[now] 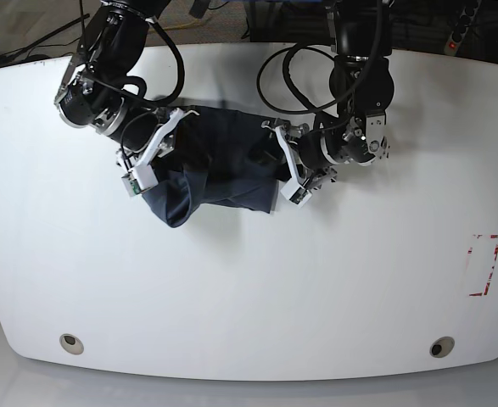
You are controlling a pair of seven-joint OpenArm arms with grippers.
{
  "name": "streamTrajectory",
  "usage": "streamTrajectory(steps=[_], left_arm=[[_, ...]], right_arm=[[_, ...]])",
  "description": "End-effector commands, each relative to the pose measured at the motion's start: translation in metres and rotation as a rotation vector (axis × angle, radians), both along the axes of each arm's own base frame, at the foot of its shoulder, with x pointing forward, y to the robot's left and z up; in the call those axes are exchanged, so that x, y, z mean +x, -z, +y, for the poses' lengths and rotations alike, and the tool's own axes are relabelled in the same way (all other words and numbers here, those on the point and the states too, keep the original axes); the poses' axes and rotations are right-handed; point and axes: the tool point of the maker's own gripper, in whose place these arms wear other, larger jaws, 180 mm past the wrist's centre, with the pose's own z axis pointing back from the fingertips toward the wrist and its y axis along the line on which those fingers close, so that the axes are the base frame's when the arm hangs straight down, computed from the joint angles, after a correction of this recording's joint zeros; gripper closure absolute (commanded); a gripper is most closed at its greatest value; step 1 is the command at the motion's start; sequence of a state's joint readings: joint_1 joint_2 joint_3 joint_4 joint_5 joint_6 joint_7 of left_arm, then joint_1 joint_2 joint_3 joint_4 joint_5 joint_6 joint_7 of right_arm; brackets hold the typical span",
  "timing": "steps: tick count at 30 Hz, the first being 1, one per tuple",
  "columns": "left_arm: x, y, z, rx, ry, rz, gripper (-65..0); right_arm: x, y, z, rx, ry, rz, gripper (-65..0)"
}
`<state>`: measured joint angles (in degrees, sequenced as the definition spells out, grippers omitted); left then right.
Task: Fold the T-shirt properly
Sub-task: 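Grasp the strip end with the right gripper and fold it toward the left gripper, then fold the bundle over again with both grippers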
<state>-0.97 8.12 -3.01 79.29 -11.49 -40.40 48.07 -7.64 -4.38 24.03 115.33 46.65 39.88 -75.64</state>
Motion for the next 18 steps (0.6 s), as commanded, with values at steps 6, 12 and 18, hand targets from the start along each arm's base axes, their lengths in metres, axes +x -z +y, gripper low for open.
streamTrajectory(steps=[6,12,18], left_arm=[[-0.011,0.014,0.006,0.072,0.019,0.055,-37.6],[-0.012,0.014,0.006,0.070,0.017,0.056,-37.6],[-0.012,0.014,0.006,0.070,0.017,0.056,-37.6]], right_arm=[[0.009,-0.016,0.041,-0.002,-0.089,-0.095,0.0],[0.016,0.017,0.050,-0.139,-0.102,-0.061,-1.1],[0.023,0.029,0.061,-0.136,-0.116,-0.065,-24.6]])
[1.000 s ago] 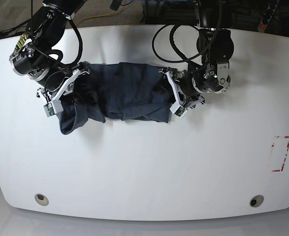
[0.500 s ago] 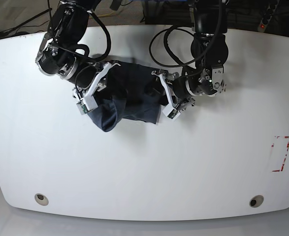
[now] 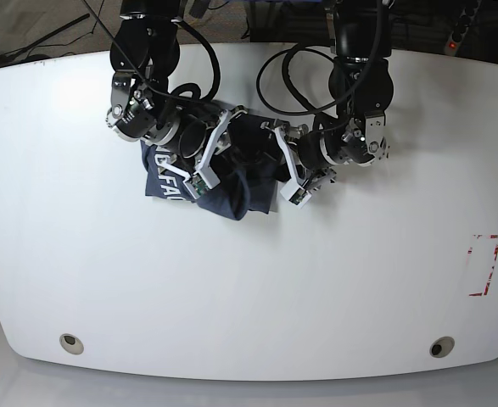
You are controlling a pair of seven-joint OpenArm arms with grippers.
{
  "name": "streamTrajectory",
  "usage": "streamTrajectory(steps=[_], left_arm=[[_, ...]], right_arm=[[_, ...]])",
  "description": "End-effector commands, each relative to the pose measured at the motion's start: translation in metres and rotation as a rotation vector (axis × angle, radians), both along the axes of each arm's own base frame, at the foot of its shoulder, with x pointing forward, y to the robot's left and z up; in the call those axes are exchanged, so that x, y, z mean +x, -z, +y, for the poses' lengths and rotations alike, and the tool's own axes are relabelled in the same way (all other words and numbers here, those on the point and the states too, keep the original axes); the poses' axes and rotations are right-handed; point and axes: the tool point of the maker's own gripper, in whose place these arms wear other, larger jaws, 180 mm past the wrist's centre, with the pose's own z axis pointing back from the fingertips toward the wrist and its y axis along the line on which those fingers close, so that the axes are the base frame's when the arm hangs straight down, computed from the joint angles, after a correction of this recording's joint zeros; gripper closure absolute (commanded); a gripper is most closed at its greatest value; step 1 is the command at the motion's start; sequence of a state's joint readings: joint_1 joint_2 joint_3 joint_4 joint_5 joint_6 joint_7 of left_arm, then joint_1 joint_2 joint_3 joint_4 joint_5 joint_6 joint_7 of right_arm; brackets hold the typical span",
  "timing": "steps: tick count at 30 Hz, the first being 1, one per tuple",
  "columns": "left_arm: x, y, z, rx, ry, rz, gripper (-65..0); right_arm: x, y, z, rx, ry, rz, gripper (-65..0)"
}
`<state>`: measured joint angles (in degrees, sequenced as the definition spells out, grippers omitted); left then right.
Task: Fold the T-shirt properly
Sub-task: 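Fold the bundle over again with both grippers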
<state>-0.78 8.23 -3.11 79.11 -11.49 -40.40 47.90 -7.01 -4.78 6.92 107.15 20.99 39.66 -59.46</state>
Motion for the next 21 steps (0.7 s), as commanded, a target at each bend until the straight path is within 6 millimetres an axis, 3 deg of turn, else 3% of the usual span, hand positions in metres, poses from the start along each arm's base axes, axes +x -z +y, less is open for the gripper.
streamTrajectory(steps=[1,7,10,14,19,21], left_arm=[[-0.010,0.013,0.007,0.074,0.020,0.051,-37.6],[-0.008,0.012,0.007,0.073,0.019,0.047,-37.6],[-0.003,0.005,0.010,0.073,0.008,0.023,-37.6],[0.011,-0.012,0.030,0.079,-0.060,-0.036,-37.6],[0.027,-0.050,0.042,0.034,-0.111,-0.148,-37.6],[0.030,-0.062,0.060,0.046,-0.132,-0.188,-37.6]], right_arm=[[0.012,-0.018,0.010,0.053,-0.013,-0.068,-27.4],[0.018,-0.019,0.025,0.065,-0.057,-0.074,-46.8],[0.021,-0.038,0.025,0.083,-0.056,-0.126,-48.2],[0.020,-0.061,0.023,0.128,-0.059,-0.187,-48.2],[0.011,-0.071,0.003,0.218,-0.049,-0.189,-48.2],[0.002,-0.068,-0.004,0.240,-0.061,-0.169,-48.2]])
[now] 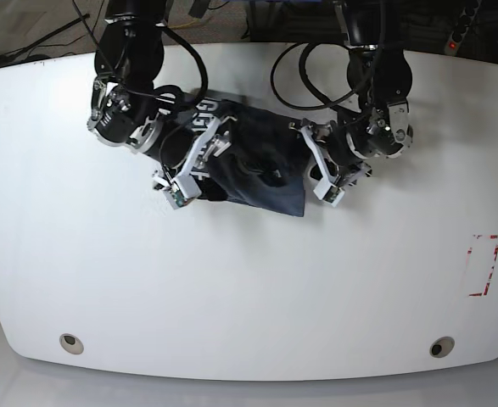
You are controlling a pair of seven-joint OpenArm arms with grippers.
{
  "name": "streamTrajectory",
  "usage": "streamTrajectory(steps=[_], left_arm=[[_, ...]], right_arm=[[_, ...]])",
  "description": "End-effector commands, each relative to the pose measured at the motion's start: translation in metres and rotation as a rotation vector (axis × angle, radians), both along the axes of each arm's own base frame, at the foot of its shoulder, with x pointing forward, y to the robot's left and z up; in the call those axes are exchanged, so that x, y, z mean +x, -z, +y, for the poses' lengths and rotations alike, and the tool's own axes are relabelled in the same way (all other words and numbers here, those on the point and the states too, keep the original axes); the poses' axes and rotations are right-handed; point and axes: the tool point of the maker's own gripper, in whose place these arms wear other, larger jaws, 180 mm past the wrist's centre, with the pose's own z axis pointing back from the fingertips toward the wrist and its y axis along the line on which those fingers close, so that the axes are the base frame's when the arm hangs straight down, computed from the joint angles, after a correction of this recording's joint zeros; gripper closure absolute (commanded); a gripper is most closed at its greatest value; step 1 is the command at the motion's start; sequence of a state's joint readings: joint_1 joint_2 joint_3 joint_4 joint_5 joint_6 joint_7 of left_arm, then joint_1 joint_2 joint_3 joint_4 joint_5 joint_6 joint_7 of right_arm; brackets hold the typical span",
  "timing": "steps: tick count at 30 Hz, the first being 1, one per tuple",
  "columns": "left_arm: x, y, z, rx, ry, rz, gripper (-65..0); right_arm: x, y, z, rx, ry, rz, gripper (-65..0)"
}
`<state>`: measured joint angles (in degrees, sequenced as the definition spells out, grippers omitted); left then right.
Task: Fold the T-shirt properly
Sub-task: 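Fold the bundle over again with both grippers, then grasp the folded bundle with both grippers and square its edges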
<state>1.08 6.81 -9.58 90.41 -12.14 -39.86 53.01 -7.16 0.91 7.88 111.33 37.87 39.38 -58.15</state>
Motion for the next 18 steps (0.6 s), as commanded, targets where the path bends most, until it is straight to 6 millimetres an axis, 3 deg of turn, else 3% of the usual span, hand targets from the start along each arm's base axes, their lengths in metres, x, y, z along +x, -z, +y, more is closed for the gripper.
streamTrajectory(steps=[1,9,18], left_arm=[[0.017,-0.035,0.012,-0.032,-0.017,-0.123,-37.6],[0.000,-0.064,0.068,0.010,-0.075,-0.213,-37.6],[-0.020,-0.067,0.142,0.081,-0.183,-0.203,-37.6]], right_arm=[[-0.004,-0.017,-0.002,0.058,-0.030,-0.045,-48.2],[-0.045,0.006,0.010,0.059,-0.146,0.054,-48.2],[-0.057,0.014,0.044,0.007,-0.250,0.050,-48.2]])
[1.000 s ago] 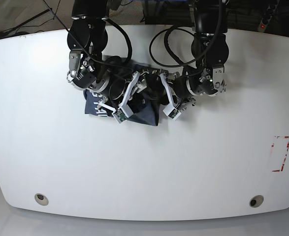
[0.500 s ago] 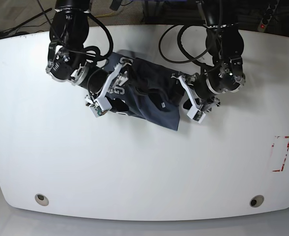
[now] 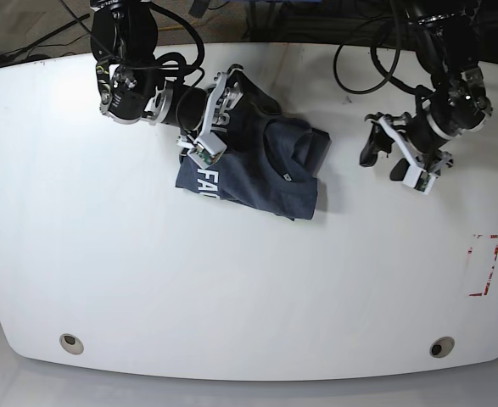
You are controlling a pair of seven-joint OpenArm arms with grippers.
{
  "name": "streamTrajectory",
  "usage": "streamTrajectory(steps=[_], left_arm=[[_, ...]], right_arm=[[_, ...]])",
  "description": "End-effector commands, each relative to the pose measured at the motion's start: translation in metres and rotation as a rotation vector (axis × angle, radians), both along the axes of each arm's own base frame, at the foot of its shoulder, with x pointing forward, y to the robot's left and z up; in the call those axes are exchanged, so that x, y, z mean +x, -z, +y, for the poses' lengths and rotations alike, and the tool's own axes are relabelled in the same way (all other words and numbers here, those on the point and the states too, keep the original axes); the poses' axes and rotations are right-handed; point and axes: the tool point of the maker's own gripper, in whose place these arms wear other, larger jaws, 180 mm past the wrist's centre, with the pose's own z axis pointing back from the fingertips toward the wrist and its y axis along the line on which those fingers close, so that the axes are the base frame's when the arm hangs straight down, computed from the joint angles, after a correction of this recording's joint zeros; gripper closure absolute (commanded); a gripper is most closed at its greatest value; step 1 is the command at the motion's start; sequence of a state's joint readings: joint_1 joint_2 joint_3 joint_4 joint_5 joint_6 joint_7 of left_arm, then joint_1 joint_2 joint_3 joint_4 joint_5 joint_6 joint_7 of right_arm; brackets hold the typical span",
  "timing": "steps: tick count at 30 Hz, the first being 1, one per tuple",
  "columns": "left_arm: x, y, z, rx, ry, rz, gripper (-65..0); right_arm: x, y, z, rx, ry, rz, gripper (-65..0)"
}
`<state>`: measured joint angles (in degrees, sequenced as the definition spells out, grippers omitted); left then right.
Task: Fold the T-shirt properly
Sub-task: 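Grasp the folded bundle with both grippers and square its edges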
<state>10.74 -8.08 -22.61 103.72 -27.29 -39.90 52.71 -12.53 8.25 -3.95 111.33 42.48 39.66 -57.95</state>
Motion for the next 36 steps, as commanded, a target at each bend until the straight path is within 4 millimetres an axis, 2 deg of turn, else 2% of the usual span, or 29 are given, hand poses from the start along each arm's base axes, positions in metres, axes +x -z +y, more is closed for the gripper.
streamTrajectory(steps=[1,3,5,6,8,11,13,15,18,21,24,28,32,34,36], left_arm=[[0.004,-0.018,0.019,0.009,-0.027,-0.059,-37.6],[0.001,-0.019,0.033,0.031,-0.045,-0.057,-37.6],[-0.004,-0.018,0.043,0.053,-0.055,-0.046,-37.6],[-0.005,-0.018,0.047,0.062,-0.059,-0.041,-37.6],[-0.007,-0.017,0.049,0.070,-0.059,-0.036,-37.6],[-0.013,-0.013,0.052,0.089,-0.053,-0.016,-37.6],[-0.014,-0.012,0.052,0.090,-0.051,-0.011,-37.6],[-0.014,-0.011,0.052,0.091,-0.048,-0.010,-37.6],[-0.013,-0.008,0.039,0.083,-0.009,-0.003,-37.6],[-0.008,-0.010,0.014,0.072,0.064,-0.013,-37.6],[0.003,-0.021,-0.020,0.060,0.164,-0.058,-37.6],[0.011,-0.027,-0.062,0.036,0.283,-0.085,-37.6],[0.019,-0.039,-0.112,-0.033,0.378,-0.129,-37.6],[0.019,-0.042,-0.131,-0.065,0.407,-0.138,-37.6],[0.019,-0.039,-0.152,-0.085,0.445,-0.131,-37.6]], right_arm=[[0.010,-0.013,0.014,0.010,-0.011,-0.069,-48.2],[0.014,-0.008,0.021,-0.042,-0.013,-0.089,-48.2],[0.015,0.009,0.026,-0.116,-0.016,-0.081,-48.2],[0.022,0.011,0.032,-0.142,-0.014,-0.099,-48.2],[0.028,0.020,0.039,-0.180,-0.022,-0.108,-48.2],[0.030,0.036,0.063,-0.186,-0.060,-0.098,-48.2],[0.032,0.038,0.075,-0.170,-0.078,-0.091,-48.0],[0.036,0.035,0.078,-0.163,-0.078,-0.097,-48.0],[0.042,0.015,0.078,-0.145,-0.063,-0.157,-48.0],[0.054,-0.007,0.059,-0.160,-0.006,-0.225,-48.0],[0.071,-0.020,0.022,-0.218,0.096,-0.255,-48.0],[0.089,-0.025,-0.029,-0.277,0.240,-0.254,-48.0],[0.096,-0.018,-0.076,-0.353,0.322,-0.243,-47.1],[0.096,-0.016,-0.086,-0.377,0.334,-0.241,-42.8],[0.096,-0.012,-0.098,-0.401,0.344,-0.234,-32.5]])
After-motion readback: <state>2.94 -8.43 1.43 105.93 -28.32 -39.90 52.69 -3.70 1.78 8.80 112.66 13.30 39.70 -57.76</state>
